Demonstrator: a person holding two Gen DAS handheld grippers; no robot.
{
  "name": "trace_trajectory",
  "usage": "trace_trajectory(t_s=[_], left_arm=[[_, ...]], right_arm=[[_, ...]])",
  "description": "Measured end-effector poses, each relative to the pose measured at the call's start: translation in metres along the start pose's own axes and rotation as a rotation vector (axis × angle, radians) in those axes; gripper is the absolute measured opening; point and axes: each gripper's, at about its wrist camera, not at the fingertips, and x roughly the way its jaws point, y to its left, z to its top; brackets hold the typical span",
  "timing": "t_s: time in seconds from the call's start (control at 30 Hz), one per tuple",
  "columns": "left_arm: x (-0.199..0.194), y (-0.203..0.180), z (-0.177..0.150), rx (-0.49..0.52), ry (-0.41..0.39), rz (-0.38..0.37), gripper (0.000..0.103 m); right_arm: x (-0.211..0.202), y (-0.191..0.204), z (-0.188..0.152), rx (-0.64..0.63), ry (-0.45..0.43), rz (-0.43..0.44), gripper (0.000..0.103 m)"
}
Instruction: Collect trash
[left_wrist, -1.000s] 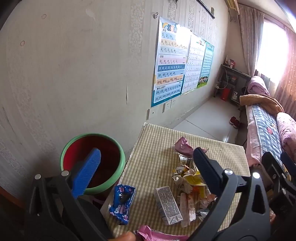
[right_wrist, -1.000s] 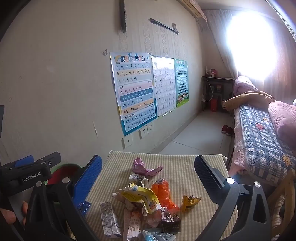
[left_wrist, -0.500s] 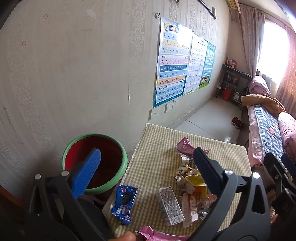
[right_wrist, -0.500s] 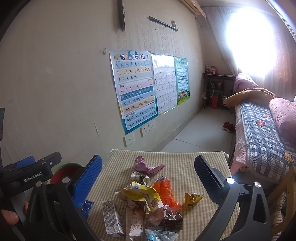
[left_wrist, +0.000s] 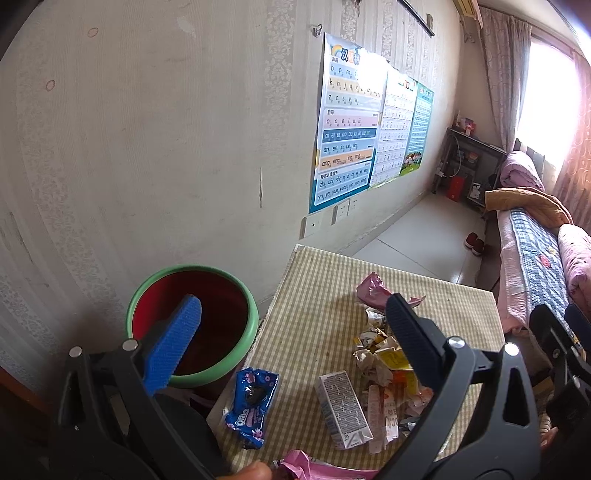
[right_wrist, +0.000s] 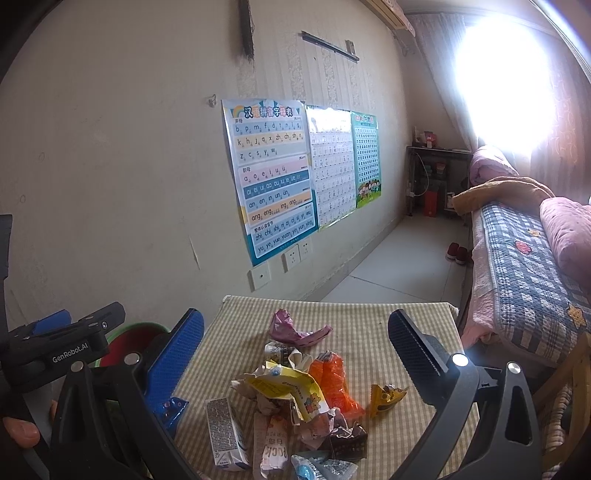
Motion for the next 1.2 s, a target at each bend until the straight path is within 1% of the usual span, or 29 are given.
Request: trace_trajectory(t_s=[0.87,1.07,1.2], left_arm=[[-0.0031,0.0061,0.001,-0.011,-0.013,0.007,0.098],[-0.0049,0.008,-0.0005,0.001,-0.033,0.025,0.098],[-0.008,0.0093,-0.0027,0.008,-0.074,0.041,0.098]], right_arm=[[-0.0009,0.0054,-0.0014,-0.016,0.006,0.003,0.096],[0.0,0.0066,-0.0021,-0.02,0.012,0.003,0.096],[-0.0001,0.007,-0.0028,-0.022,0.009,0.015,0.096]])
